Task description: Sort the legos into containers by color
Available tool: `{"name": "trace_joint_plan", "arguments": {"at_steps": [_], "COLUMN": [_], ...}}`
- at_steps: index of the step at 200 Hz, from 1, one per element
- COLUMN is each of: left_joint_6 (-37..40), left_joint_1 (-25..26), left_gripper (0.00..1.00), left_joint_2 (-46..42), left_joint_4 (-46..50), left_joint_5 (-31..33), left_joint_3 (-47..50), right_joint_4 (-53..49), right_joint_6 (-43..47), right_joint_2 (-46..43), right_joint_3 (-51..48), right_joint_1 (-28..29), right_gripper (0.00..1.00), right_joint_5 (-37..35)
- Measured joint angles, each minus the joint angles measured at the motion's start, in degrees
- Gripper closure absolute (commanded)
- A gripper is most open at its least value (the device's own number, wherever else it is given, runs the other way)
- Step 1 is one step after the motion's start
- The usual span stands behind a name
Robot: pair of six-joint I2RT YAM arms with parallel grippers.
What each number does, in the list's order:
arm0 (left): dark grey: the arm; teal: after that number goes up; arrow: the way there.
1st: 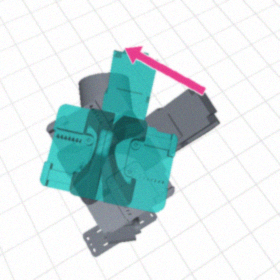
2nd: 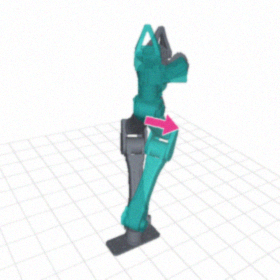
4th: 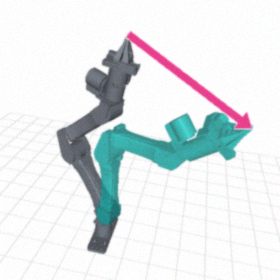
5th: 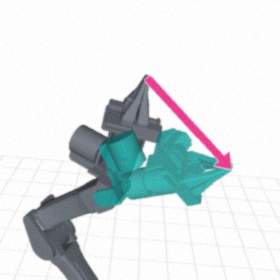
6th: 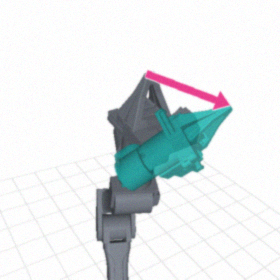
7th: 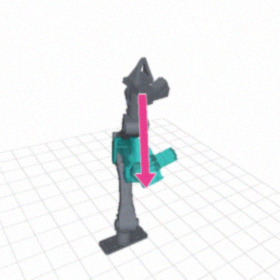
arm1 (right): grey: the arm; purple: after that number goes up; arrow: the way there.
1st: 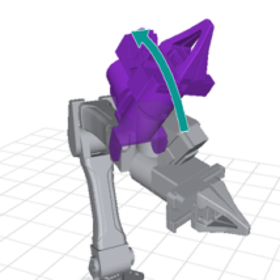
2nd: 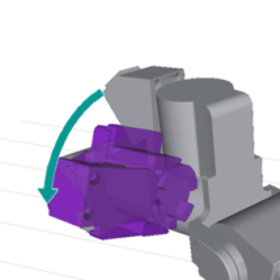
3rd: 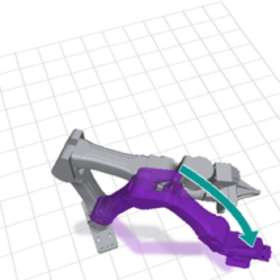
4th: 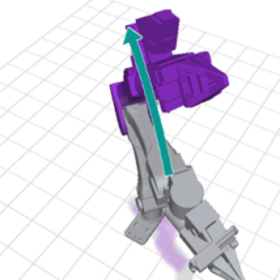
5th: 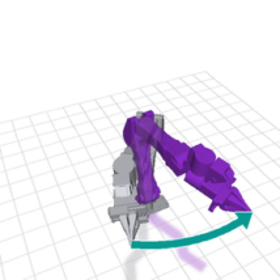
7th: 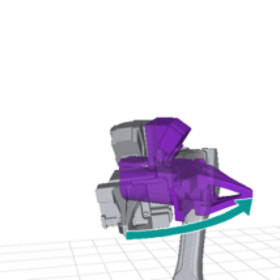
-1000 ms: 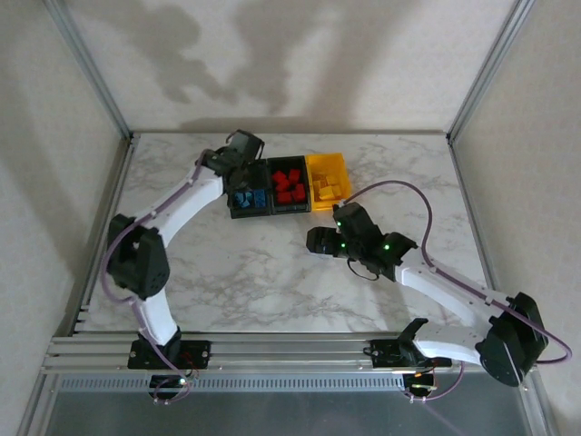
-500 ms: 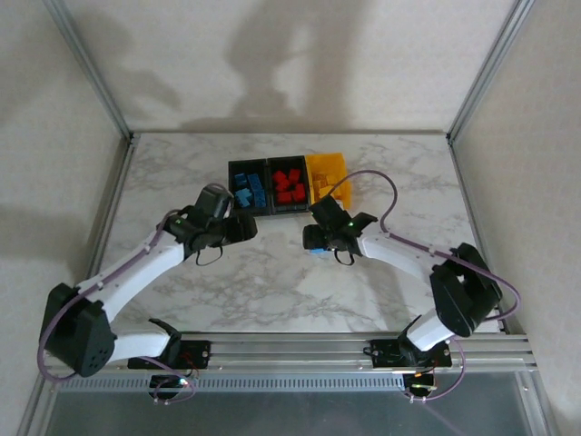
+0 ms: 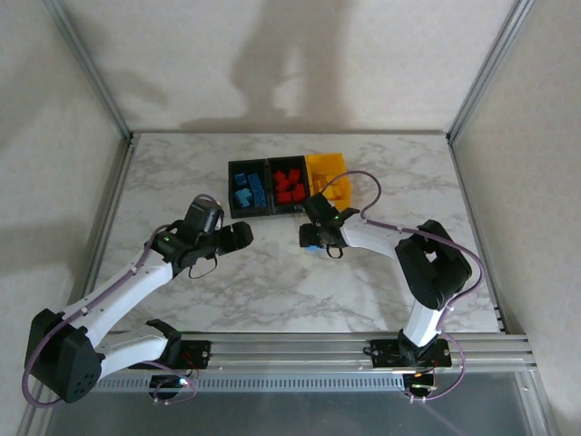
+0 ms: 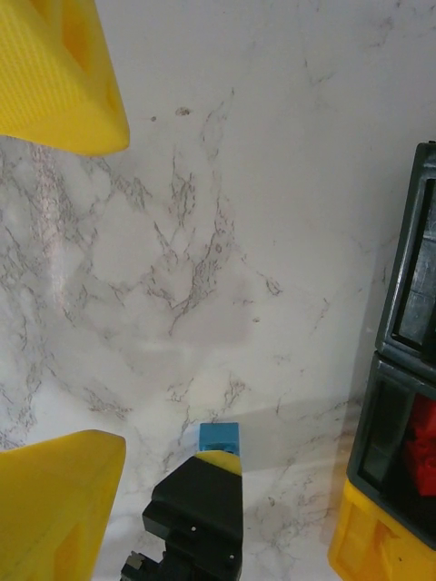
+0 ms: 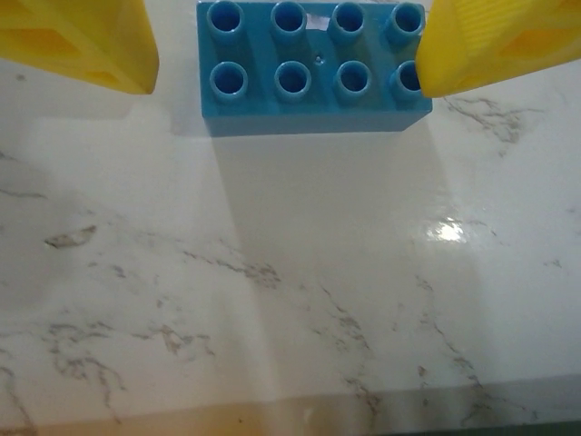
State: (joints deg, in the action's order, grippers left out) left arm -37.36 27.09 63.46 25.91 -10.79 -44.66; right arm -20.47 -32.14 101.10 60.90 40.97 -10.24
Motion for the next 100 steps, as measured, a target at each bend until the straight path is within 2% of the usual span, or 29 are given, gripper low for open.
{"name": "trace_joint_plan", "arguments": {"at_steps": [100], "left_joint_6": [-0.02], "left_joint_1": [0.0], "left_gripper": [0.22], "left_joint_2": [0.79], "left_joint_4": [-0.33], "left_joint_5": [0.0], "left_joint_3": [0.22], "right_joint_4": [-0.11], "right_joint_6": [-0.17], "right_joint_2": [-0.59], "right_joint_3": [0.74], "right_joint_1": [0.0], "right_gripper": [0.21], "right_joint_5": [0.83]}}
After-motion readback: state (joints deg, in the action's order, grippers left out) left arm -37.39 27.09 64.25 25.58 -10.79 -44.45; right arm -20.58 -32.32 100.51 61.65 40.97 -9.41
